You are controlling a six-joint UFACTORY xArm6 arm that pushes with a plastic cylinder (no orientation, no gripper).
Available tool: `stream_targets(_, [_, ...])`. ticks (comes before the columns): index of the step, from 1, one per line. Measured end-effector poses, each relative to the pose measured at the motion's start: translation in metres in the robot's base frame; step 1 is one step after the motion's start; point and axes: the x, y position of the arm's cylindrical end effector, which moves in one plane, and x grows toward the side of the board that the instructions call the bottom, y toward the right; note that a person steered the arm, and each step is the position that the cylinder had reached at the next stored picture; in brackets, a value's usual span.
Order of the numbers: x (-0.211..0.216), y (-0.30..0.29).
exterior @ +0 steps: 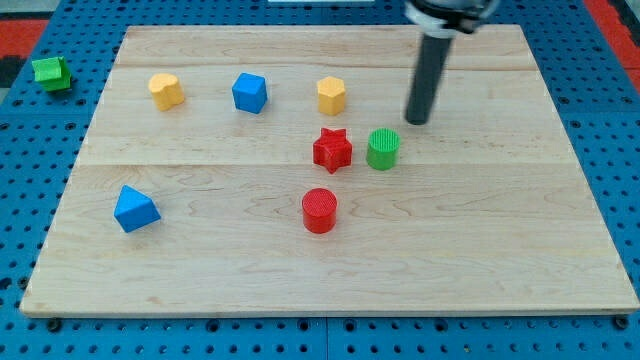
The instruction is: Move the green circle below the red circle
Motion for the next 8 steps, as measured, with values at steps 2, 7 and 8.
stream_targets(2, [0.091, -0.017])
stream_targets(7, [0.237, -0.015])
stream_targets(8, [0.210, -0.088])
